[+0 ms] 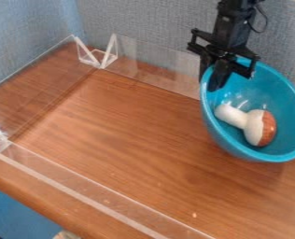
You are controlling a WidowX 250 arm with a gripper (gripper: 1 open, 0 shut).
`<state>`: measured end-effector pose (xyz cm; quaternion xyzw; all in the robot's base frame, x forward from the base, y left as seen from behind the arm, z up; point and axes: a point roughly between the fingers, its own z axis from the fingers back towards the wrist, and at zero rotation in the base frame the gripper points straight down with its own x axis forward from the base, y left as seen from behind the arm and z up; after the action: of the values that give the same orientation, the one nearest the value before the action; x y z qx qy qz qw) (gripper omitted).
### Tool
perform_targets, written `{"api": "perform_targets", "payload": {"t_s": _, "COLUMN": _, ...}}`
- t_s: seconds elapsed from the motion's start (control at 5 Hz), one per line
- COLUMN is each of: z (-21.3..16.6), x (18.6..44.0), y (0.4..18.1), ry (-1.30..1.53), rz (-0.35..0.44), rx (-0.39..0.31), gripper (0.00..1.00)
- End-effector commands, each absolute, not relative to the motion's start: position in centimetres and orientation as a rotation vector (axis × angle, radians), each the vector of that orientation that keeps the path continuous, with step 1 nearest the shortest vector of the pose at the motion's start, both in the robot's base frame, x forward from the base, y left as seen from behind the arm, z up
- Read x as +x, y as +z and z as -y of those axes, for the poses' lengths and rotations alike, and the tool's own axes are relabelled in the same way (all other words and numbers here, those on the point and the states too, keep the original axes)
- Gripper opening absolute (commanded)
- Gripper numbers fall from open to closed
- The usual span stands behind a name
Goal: Remove the mushroom from inside the blue bowl and put it on the table
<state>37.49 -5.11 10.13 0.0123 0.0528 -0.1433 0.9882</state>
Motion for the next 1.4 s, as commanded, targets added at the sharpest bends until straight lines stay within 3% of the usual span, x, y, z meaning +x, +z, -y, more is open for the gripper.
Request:
{"api": "perform_targets", "payload": {"t_s": 0.0, "z": 4.5, "x": 37.2, "y": 16.7, "ry": -0.282, "rz": 0.044, "rx": 0.013, "gripper": 0.0}}
{"api": "perform_targets", "payload": {"t_s": 0.2, "z": 3.7, "x": 36.0, "y": 19.6, "ry": -0.267, "rz": 0.083, "rx": 0.007, "gripper": 0.0}}
{"api": "perform_targets", "payload": {"t_s": 0.4, "z": 3.3, "x": 34.3, "y": 20.6, "ry": -0.264, "rz": 0.12, "rx": -0.006, "gripper": 0.0}}
{"api": "perform_targets", "payload": {"t_s": 1.0, "z": 9.0, "x": 34.4, "y": 18.5, "ry": -0.365, "rz": 0.08, "rx": -0.044, "gripper": 0.0}}
{"api": "perform_targets", "payload": {"t_s": 1.2, "z": 9.2, "x": 34.5, "y": 17.1, "ry": -0.387, "rz": 0.074, "rx": -0.056, "gripper": 0.0}}
